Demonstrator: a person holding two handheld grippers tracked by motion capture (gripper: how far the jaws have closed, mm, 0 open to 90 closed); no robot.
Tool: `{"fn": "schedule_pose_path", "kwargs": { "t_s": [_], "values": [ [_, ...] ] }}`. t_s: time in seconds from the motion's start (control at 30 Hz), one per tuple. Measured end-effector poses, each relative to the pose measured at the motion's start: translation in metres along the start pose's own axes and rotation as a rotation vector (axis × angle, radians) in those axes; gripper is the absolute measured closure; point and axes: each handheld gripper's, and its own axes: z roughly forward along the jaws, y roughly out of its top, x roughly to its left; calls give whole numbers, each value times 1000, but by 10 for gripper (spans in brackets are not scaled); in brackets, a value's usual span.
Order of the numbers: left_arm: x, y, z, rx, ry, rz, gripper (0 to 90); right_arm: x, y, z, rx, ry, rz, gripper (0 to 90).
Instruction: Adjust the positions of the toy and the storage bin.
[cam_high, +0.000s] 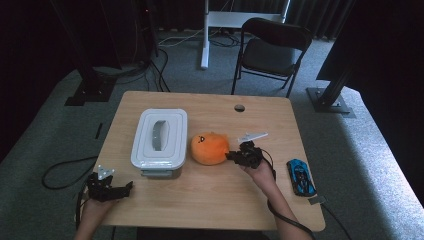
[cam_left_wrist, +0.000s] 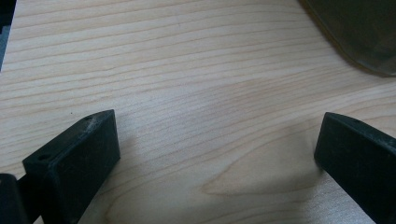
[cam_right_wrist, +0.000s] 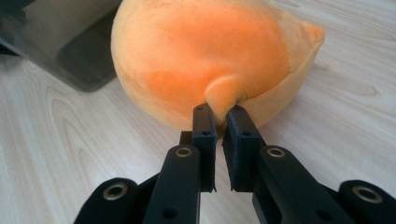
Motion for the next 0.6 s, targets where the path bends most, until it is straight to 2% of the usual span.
{"fn": "schedule_pose_path", "kwargs": {
  "t_s": [0.1,0.23,0.33,0.4,0.6],
  "values": [
    [0,0,0,-1,0,-1,5,7,-8,-8,-14,-27,10,831],
    [0,0,0,0,0,0,5,12,-21,-18,-19,-6,39,830],
    [0,0,0,0,0,0,5,18,-28,-22,-7,20,40,827],
    [0,0,0,0,0,0,5,23,-32,-24,0,56,43,818],
    [0,0,0,0,0,0,5,33,-31,-31,16,108,7,753]
  ]
}}
